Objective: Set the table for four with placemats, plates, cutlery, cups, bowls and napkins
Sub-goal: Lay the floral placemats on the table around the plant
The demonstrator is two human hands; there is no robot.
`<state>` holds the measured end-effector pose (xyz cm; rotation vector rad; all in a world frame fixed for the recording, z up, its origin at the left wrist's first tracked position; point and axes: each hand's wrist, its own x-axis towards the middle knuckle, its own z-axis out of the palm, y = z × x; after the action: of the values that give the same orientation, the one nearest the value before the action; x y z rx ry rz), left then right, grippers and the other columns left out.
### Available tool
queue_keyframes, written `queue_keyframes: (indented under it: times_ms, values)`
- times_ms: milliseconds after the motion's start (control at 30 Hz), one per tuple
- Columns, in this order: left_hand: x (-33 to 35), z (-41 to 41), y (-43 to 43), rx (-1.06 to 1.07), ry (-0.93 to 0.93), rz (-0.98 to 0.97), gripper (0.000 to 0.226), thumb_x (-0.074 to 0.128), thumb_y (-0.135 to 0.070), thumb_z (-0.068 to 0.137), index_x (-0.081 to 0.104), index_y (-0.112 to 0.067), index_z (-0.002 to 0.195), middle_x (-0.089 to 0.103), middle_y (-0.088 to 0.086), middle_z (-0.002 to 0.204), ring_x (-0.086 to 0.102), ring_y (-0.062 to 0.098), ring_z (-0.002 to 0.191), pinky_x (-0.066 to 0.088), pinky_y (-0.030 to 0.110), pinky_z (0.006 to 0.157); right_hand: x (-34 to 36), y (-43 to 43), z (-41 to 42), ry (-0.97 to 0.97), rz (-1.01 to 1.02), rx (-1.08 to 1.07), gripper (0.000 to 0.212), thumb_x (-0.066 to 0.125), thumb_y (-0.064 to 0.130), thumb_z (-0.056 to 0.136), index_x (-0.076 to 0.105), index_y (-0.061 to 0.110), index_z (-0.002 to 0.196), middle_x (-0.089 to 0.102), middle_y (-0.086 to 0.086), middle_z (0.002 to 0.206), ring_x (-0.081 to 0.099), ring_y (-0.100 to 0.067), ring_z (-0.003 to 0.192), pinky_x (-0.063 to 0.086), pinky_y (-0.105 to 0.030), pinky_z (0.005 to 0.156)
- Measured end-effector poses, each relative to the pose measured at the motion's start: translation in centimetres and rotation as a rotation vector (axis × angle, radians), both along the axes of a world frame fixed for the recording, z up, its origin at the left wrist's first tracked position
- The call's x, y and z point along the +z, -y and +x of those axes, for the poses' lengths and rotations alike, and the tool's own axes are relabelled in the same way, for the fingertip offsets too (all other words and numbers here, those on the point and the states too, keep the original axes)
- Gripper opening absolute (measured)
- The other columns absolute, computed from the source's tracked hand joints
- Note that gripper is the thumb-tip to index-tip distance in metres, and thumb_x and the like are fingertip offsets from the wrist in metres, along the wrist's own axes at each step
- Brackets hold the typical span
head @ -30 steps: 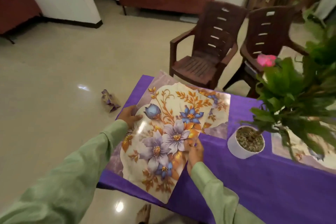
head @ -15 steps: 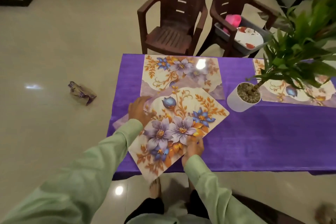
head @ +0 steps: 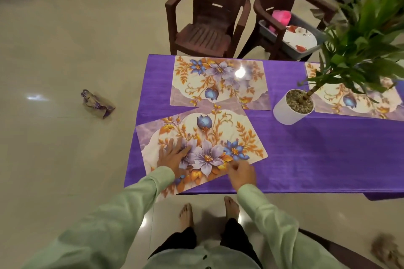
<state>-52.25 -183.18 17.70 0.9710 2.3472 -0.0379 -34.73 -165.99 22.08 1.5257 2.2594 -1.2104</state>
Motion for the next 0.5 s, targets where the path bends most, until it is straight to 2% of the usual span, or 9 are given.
queue_keyframes:
  times_ms: [67,100,167,200,233,300,400,500]
  values:
    - [0.1,-0.4,0.0,-0.051,-0.005,-0.037,0.099,0.066,-0.059,0.081,0.000,-0.043,0.153,-0.018,-0.001,0.163,-0.018,0.031,0.149,-0.002,0.054,0.119,-0.2,-2.1,-0.8,-0.050,0.307,0.200,0.020,0.064,0.032,0.090,0.066,0.018,0.103,0.067,-0.008,0.103,0.061,-0.032,0.099,0.049,-0.038,0.075]
    - [0.0,-0.7,0.1,-0.076,-0.009,-0.050,0.098,0.067,-0.056,0.082,0.000,-0.043,0.153,-0.018,-0.001,0.163,-0.018,0.031,0.149,-0.003,0.054,0.119,-0.6,-3.0,-1.2,-0.029,0.348,0.328,0.030,0.065,0.034,0.090,0.062,0.021,0.117,0.062,-0.009,0.119,0.055,-0.032,0.113,0.046,-0.039,0.087]
    - [-0.1,-1.4,0.5,-0.106,-0.021,-0.050,0.095,0.067,-0.052,0.084,0.002,-0.044,0.153,-0.016,-0.001,0.163,-0.018,0.030,0.149,-0.005,0.053,0.119,-1.6,-4.1,-1.6,0.135,0.338,0.557,0.059,0.061,0.041,0.093,0.039,0.028,0.146,0.032,-0.011,0.153,0.026,-0.033,0.143,0.029,-0.047,0.111]
    - [-0.1,-1.6,0.7,-0.113,-0.030,-0.049,0.092,0.065,-0.050,0.086,0.004,-0.044,0.153,-0.015,-0.001,0.164,-0.018,0.029,0.149,-0.005,0.052,0.119,-1.9,-4.2,-1.4,0.210,0.346,0.634,0.067,0.056,0.047,0.095,0.026,0.032,0.153,0.015,-0.009,0.161,0.011,-0.034,0.149,0.020,-0.051,0.116]
    - [0.1,-1.7,0.9,-0.111,-0.042,-0.044,0.087,0.063,-0.048,0.088,0.005,-0.044,0.153,-0.014,-0.001,0.164,-0.017,0.028,0.150,-0.005,0.050,0.120,-2.2,-4.1,-1.1,0.248,0.370,0.683,0.070,0.050,0.052,0.096,0.017,0.035,0.155,0.002,-0.007,0.164,0.002,-0.035,0.150,0.015,-0.055,0.117]
    - [0.6,-1.0,1.4,-0.067,-0.044,-0.030,0.081,0.059,-0.041,0.093,0.005,-0.043,0.153,-0.013,-0.002,0.164,-0.014,0.027,0.150,0.000,0.048,0.121,-2.7,-3.3,-0.2,0.282,0.419,0.711,0.070,0.042,0.055,0.098,0.007,0.036,0.156,-0.008,-0.006,0.164,-0.004,-0.036,0.150,0.014,-0.057,0.117]
    - [1.1,0.6,2.6,-0.003,-0.059,-0.054,0.087,0.062,-0.031,0.093,0.001,-0.039,0.154,-0.015,-0.004,0.163,-0.013,0.026,0.151,0.009,0.052,0.121,-3.0,-1.4,0.3,0.309,0.457,0.686,0.071,0.038,0.057,0.098,0.002,0.037,0.156,-0.010,-0.008,0.164,-0.004,-0.038,0.150,0.016,-0.058,0.117]
    - [0.8,0.9,3.7,0.019,-0.046,-0.047,0.083,0.059,-0.027,0.095,0.003,-0.036,0.156,-0.016,-0.003,0.164,-0.015,0.027,0.150,0.005,0.052,0.121,-3.3,-0.1,0.5,0.316,0.478,0.661,0.072,0.038,0.058,0.097,0.004,0.036,0.156,-0.008,-0.009,0.164,-0.003,-0.040,0.150,0.018,-0.059,0.116]
